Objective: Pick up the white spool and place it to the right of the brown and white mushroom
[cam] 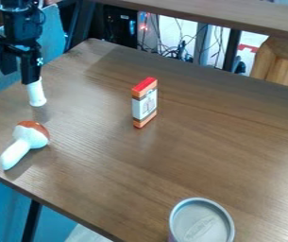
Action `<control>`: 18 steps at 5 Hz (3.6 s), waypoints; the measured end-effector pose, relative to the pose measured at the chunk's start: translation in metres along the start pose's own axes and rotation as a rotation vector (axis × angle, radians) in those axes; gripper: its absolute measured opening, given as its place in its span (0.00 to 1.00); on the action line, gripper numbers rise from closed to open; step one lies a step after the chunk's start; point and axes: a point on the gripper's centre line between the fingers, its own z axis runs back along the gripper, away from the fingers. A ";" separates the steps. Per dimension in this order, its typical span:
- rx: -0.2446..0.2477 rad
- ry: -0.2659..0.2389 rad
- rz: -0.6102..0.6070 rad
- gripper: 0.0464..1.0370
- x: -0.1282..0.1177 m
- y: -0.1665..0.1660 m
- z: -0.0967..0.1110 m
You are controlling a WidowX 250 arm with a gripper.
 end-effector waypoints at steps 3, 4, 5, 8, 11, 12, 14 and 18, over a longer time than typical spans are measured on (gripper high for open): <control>-0.048 0.025 -0.029 0.96 0.016 0.009 -0.016; -0.041 0.050 -0.014 0.96 0.019 0.015 -0.022; -0.032 0.069 0.005 0.96 0.021 0.020 -0.025; -0.108 0.056 -0.005 0.64 0.032 0.015 -0.039; -0.119 -0.094 -0.021 0.55 0.019 0.004 0.005; -0.076 -0.152 -0.114 0.55 0.014 -0.029 0.043; -0.151 -0.036 -0.417 0.55 -0.023 -0.116 0.036; 0.026 0.046 -0.635 0.55 -0.048 -0.172 -0.019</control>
